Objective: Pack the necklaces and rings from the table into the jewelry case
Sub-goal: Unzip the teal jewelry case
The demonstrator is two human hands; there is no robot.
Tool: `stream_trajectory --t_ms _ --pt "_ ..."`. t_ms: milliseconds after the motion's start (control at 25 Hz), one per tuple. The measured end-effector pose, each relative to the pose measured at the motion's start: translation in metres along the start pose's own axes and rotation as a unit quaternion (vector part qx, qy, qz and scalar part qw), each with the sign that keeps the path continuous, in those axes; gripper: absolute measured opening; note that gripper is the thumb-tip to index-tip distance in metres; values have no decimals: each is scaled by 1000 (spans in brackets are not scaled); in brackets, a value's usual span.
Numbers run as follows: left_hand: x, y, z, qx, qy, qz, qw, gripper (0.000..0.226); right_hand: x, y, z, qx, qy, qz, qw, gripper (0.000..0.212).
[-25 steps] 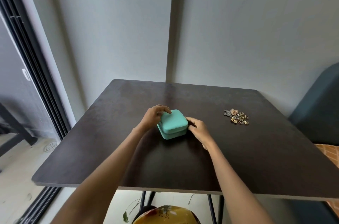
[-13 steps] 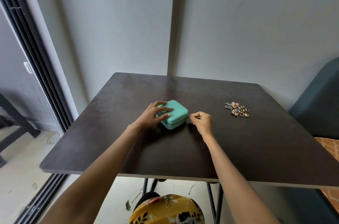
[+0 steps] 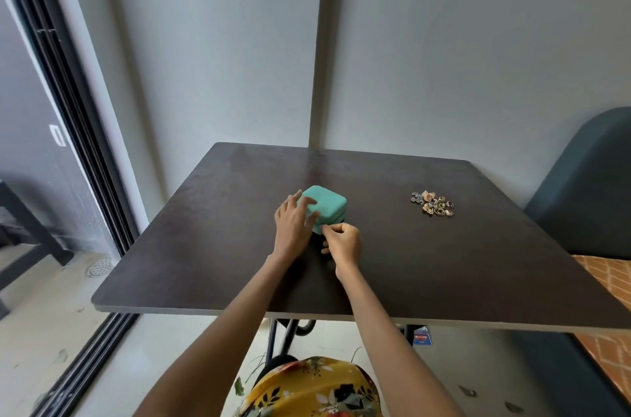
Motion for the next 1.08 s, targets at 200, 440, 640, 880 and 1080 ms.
stream_trajectory --t_ms 200,440,640,880,1080 --pt "18 -3 -1 -155 -114 -27 981 28 -4 -1 -4 -23 -33 26 999 22" --pt "15 1 -6 -155 -102 -69 980 11 -11 -1 -8 -86 -50 58 993 23" --pt "13 3 -4 -105 -65 -69 990 11 -27 -3 0 -32 22 -86 996 49" --pt "3 23 58 -48 68 -12 996 11 -48 -26 1 100 65 36 992 77" --pt "-22 41 108 -100 106 -6 989 14 -70 -32 -6 83 68 121 987 75"
Point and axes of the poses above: each hand's wrist, its own x-axis away from the middle knuckle, its own y-axis out of the back of the hand, z = x × y, the point moved 4 cm from there along -x, towards the middle knuckle, and after that the axes turned 9 degrees about -x, right-handed, at the moved point
